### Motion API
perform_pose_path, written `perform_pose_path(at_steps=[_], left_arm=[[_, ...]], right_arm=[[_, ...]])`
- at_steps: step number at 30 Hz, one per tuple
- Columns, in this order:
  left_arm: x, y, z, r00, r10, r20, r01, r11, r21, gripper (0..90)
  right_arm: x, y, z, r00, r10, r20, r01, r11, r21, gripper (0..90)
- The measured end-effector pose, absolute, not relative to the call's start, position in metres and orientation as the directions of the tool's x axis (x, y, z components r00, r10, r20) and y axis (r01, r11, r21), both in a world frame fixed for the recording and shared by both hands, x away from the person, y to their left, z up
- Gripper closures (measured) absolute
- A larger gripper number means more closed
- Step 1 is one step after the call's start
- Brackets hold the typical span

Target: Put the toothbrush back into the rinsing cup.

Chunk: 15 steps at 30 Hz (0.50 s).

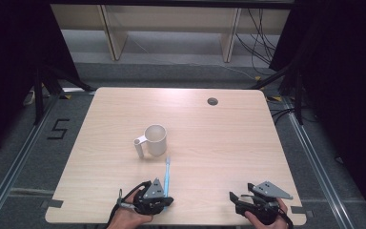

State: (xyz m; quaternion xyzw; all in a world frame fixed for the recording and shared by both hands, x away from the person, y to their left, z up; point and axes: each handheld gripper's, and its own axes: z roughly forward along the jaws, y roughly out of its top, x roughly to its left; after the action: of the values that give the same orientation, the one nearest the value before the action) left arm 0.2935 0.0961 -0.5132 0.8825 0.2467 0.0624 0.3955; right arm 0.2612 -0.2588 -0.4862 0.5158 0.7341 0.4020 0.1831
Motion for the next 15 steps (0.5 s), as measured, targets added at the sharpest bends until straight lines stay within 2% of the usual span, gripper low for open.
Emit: perform_pose_path(at_steps=[4, 9, 12, 14, 15], left_arm=[[0.294, 0.106, -0.513, 0.850, 0.517, -0.105, 0.414, -0.530, 0.740, 89.3], [0.295, 0.116, -0.511, 0.851, 0.518, -0.089, 0.414, -0.556, 0.721, 89.3], [0.297, 0.120, -0.512, 0.849, 0.522, -0.075, 0.409, -0.563, 0.718, 89.3], [0.298, 0.123, -0.512, 0.843, 0.533, -0.079, 0.419, -0.555, 0.718, 89.3], [0.298, 0.124, -0.512, 0.841, 0.535, -0.082, 0.420, -0.550, 0.722, 89.3]], right_arm=[[0.261, -0.260, -0.486, -0.411, 0.901, 0.137, 0.598, 0.153, 0.786, 24.1], [0.262, -0.258, -0.487, -0.414, 0.897, 0.154, 0.603, 0.144, 0.784, 23.9], [0.263, -0.261, -0.486, -0.436, 0.893, 0.107, 0.576, 0.186, 0.796, 23.9], [0.263, -0.261, -0.487, -0.436, 0.893, 0.109, 0.575, 0.183, 0.797, 23.9], [0.262, -0.259, -0.487, -0.417, 0.896, 0.151, 0.601, 0.148, 0.785, 23.9]])
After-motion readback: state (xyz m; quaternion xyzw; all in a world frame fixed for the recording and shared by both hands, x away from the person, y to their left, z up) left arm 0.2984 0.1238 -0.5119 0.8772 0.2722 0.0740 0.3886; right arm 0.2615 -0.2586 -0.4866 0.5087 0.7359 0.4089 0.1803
